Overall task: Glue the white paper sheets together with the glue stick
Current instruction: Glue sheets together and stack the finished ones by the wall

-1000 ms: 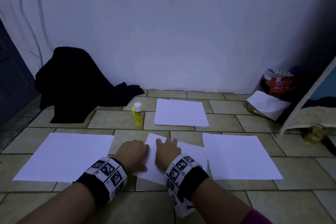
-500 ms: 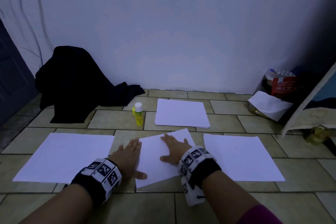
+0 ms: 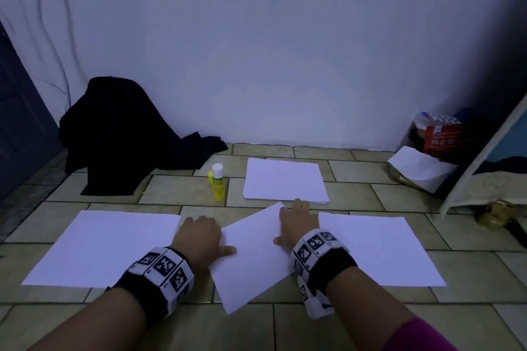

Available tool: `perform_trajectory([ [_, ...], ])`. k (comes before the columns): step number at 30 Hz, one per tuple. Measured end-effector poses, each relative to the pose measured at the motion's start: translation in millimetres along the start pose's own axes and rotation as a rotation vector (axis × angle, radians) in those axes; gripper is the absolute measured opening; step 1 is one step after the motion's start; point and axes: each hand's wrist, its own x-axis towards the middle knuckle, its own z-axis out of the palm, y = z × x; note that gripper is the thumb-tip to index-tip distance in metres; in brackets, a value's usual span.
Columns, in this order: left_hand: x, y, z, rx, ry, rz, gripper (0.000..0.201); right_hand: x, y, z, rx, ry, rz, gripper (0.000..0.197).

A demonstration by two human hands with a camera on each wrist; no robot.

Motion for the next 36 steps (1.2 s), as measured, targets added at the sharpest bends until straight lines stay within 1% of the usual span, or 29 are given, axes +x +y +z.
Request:
perform_trajectory([
  [1, 0.5, 3.3, 2.0, -0.032, 0.031, 0.032, 0.051, -3.5, -5.6, 0.6, 0.013, -0.008, -0.029, 0.05],
  [2, 1.4, 7.7, 5.5, -0.065, 0.041, 0.078, 0.044, -6.2, -11.5, 2.4, 0.036, -0.021, -0.051, 0.045],
  [4, 2.2, 16.4, 12.1, -0.085, 0.023, 0.145, 0.041, -8.7, -22.5, 7.5, 0.084, -0.024, -0.049, 0.042],
  [6, -1.5, 21.6, 10.5, -0.087, 0.007, 0.133, 0.04, -12.3, -32.2, 10.4, 0.126, -0.007, -0.018, 0.042],
  [8, -4.7, 21.7, 6.1, -0.065, -0.02, 0.135, 0.046, -14.6, -39.5, 13.2, 0.152, -0.039, -0.044, 0.053],
  [10, -8.1, 18.5, 3.6, -0.033, -0.053, 0.131, 0.059, -17.0, -44.3, 13.9, 0.145, -0.091, -0.134, 0.067],
  [11, -8.8, 16.0, 5.3, -0.024, -0.062, 0.113, 0.07, -18.0, -46.3, 13.9, 0.138, -0.107, -0.178, 0.072],
  [13, -7.9, 10.7, 14.8, -0.04, -0.089, 0.06, 0.102, -18.8, -50.3, 14.0, 0.136, -0.124, -0.239, 0.079],
  [15, -5.2, 7.7, 24.8, -0.077, -0.169, 0.024, 0.132, -19.4, -56.5, 13.2, 0.14, -0.139, -0.27, 0.082],
  [17, 0.0, 6.1, 31.3, -0.104, -0.238, 0.021, 0.146, -22.6, -64.0, 10.7, 0.123, -0.172, -0.307, 0.085],
  [19, 3.2, 5.7, 33.4, -0.119, -0.283, 0.021, 0.156, -24.5, -69.4, 9.1, 0.147, -0.199, -0.344, 0.083],
  [21, 1.9, 5.0, 31.2, -0.118, -0.303, 0.016, 0.161, -23.6, -68.1, 7.8, 0.175, -0.217, -0.345, 0.086],
  [22, 0.6, 4.5, 30.3, -0.121, -0.304, 0.014, 0.161, -23.4, -64.1, 5.7, 0.179, -0.233, -0.338, 0.088],
  [24, -1.9, 4.5, 30.4, -0.125, -0.289, 0.014, 0.153, -21.3, -49.3, 0.4, 0.195, -0.269, -0.299, 0.088],
  [26, -3.8, 5.0, 30.0, -0.111, -0.273, 0.018, 0.145, -19.7, -29.5, -4.1, 0.222, -0.287, -0.22, 0.087],
  [29, -3.5, 4.3, 27.9, -0.089, -0.273, 0.023, 0.141, -13.6, -3.1, -1.2, 0.204, -0.267, -0.149, 0.095],
  [31, -2.1, 2.2, 26.4, -0.079, -0.267, 0.029, 0.137, -8.7, 1.5, 1.0, 0.145, -0.251, -0.132, 0.102],
  [32, -1.9, 0.3, 25.2, -0.079, -0.262, 0.03, 0.134, -8.3, -0.4, 0.3, 0.112, -0.238, -0.125, 0.101],
  [33, -2.2, -1.8, 23.3, -0.079, -0.261, 0.029, 0.131, -8.2, -4.5, -0.3, 0.078, -0.213, -0.12, 0.096],
  [35, -4.8, -4.9, 17.6, -0.066, -0.239, 0.008, 0.122, -10.5, -14.9, -2.7, -0.001, -0.108, -0.105, 0.07],
  [36, -6.5, -5.5, 14.4, -0.052, -0.196, -0.008, 0.11, -12.9, -20.4, -3.5, -0.04, -0.051, -0.092, 0.057],
])
